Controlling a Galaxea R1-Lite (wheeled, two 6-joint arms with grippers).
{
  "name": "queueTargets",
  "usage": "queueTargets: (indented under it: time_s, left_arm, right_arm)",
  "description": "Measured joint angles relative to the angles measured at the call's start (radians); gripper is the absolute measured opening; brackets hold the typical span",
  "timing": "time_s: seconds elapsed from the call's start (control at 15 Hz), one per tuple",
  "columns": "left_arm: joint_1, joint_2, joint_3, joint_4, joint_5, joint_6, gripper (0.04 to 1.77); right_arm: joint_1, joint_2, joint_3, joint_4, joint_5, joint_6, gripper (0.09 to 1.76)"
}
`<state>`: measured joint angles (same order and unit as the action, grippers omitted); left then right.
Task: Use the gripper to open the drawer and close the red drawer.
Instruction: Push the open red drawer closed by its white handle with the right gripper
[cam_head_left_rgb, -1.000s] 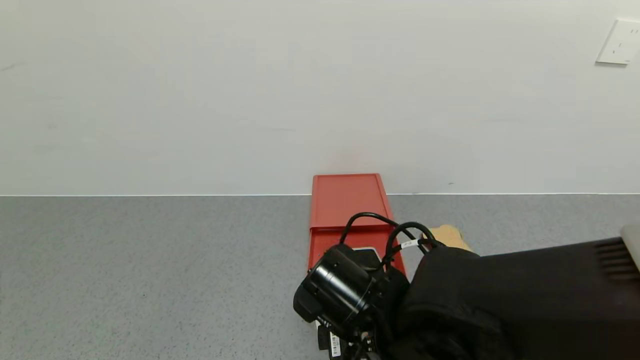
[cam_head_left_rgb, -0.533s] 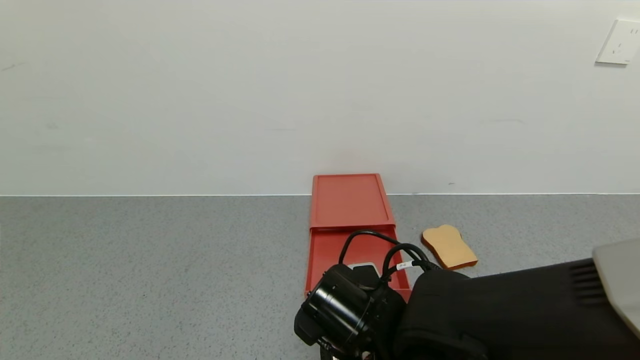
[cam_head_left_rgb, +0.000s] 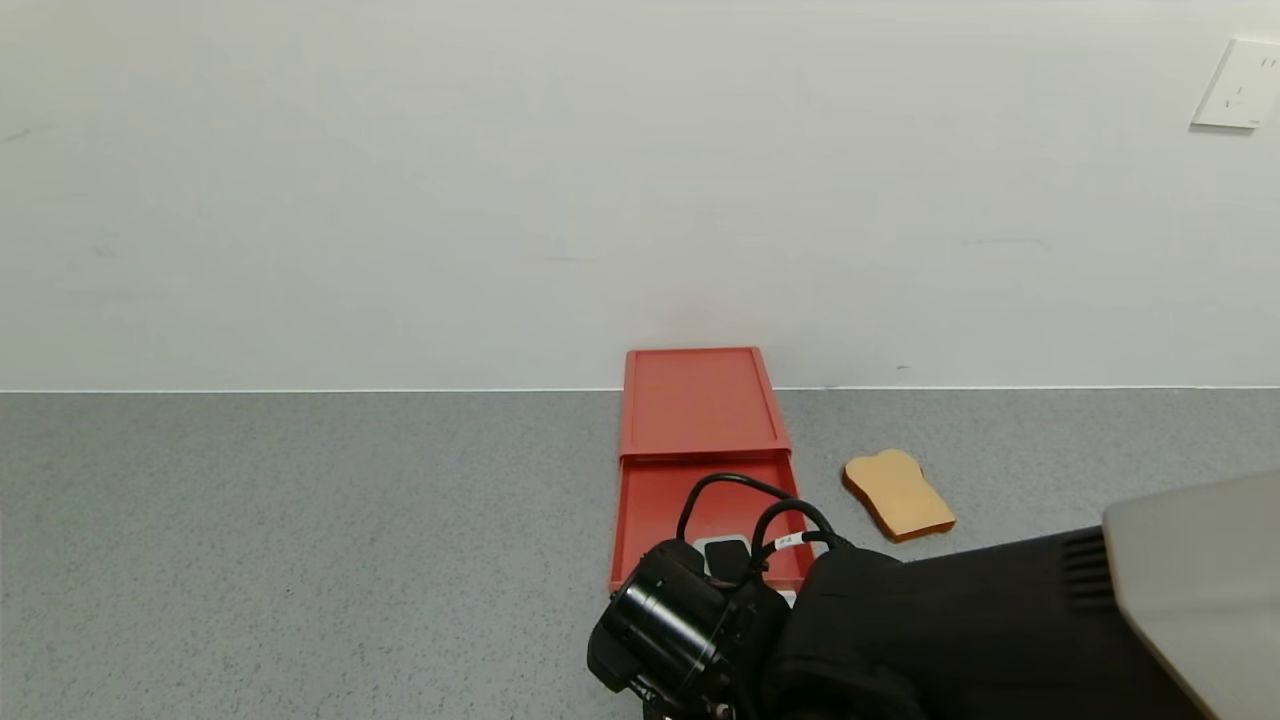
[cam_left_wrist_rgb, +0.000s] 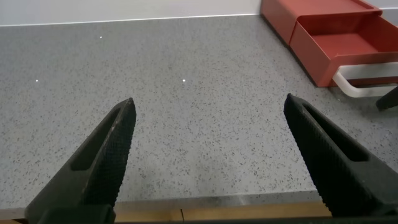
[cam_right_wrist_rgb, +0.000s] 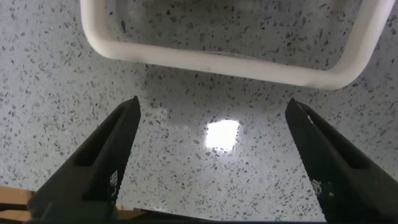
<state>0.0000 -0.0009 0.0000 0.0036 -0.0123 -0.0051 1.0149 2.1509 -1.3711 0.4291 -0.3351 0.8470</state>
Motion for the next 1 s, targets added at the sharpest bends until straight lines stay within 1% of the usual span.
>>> queueTargets:
  time_s: [0.47,1.0]
  left_arm:
    - [0.000,0.000,0.000,0.001,0.001,-0.001,1.72]
    - [0.000,0.000,0.000,0.001,0.003,-0.001,1.72]
  right_arm:
    - [-0.020,0.014,-0.017,-0.029,-0.037,-0.008,1.71]
    - [-0.057,0.024,-0.019,-0.108,-0.039,-0.090,1.71]
